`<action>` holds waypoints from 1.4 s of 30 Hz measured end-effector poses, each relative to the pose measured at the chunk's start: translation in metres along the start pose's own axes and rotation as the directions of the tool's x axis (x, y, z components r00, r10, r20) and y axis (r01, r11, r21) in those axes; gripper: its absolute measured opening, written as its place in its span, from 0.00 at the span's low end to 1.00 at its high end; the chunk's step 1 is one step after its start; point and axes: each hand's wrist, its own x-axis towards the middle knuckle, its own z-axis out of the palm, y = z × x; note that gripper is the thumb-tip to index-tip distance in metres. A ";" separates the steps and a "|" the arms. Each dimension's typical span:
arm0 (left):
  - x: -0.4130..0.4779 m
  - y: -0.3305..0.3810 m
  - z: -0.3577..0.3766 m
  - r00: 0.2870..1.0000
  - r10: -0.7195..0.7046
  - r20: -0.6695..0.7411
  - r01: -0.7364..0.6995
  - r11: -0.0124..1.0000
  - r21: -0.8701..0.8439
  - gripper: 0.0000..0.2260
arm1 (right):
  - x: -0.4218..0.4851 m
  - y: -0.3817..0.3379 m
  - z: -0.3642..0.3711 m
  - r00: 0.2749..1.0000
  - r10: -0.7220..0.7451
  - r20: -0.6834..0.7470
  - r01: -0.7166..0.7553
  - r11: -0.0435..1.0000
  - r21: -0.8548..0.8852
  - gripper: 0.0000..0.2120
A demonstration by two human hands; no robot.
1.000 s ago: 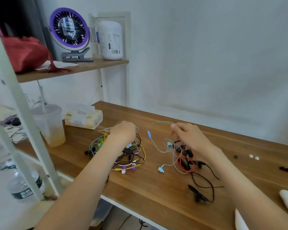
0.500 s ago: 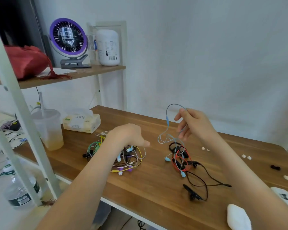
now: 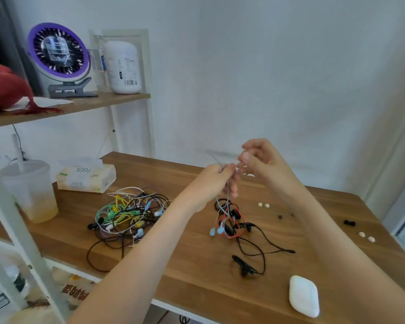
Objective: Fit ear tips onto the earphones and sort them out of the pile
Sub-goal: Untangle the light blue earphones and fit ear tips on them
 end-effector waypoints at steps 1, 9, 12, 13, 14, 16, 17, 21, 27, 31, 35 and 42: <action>0.001 0.004 0.003 0.999 0.014 -0.040 -0.016 0.999 -0.030 0.16 | -0.004 0.006 -0.002 0.999 0.032 -0.018 -0.033 0.998 -0.053 0.22; 0.005 0.033 0.010 0.985 0.074 -0.157 -0.125 0.929 -0.349 0.16 | -0.024 0.055 0.016 0.843 0.386 0.376 -0.196 0.870 -0.452 0.15; 0.001 0.036 0.001 0.984 0.079 -0.162 -0.132 0.927 -0.351 0.16 | -0.023 0.068 0.018 0.893 0.384 0.236 -0.236 0.845 -0.480 0.12; 0.001 0.034 -0.003 0.983 0.071 -0.168 -0.128 0.925 -0.358 0.16 | -0.023 0.067 0.017 0.900 0.394 0.186 -0.292 0.863 -0.413 0.13; 0.000 0.032 -0.006 0.983 0.063 -0.175 -0.125 0.922 -0.367 0.16 | -0.023 0.066 0.015 0.901 0.406 0.153 -0.338 0.878 -0.338 0.13; -0.002 0.029 -0.014 0.980 0.052 -0.195 -0.128 0.906 -0.404 0.16 | -0.022 0.064 0.008 0.903 0.411 0.124 -0.362 0.884 -0.295 0.13; -0.002 0.028 -0.018 0.977 0.051 -0.205 -0.137 0.890 -0.435 0.17 | -0.023 0.064 0.004 0.904 0.411 0.114 -0.357 0.876 -0.324 0.12; -0.003 0.029 -0.028 0.972 0.049 -0.232 -0.163 0.848 -0.504 0.17 | -0.025 0.068 -0.009 0.921 0.382 0.069 -0.318 0.845 -0.430 0.13; 0.001 0.013 -0.021 0.974 -0.038 -0.221 -0.054 0.916 -0.397 0.16 | -0.027 0.062 -0.007 0.950 0.303 -0.078 -0.313 0.932 -0.181 0.14; 0.002 0.002 -0.014 0.981 -0.062 -0.184 0.012 0.965 -0.262 0.17 | -0.023 0.042 -0.004 0.970 0.193 -0.148 -0.201 0.979 -0.041 0.13; 0.001 0.000 -0.006 0.990 -0.053 -0.134 0.009 0.953 -0.303 0.17 | -0.022 0.028 -0.007 0.981 0.164 -0.108 -0.169 0.985 -0.045 0.10; 0.005 0.016 0.019 0.998 0.003 -0.058 -0.034 0.837 -0.545 0.16 | -0.037 0.048 -0.017 0.804 0.387 0.452 -0.422 0.906 -0.025 0.26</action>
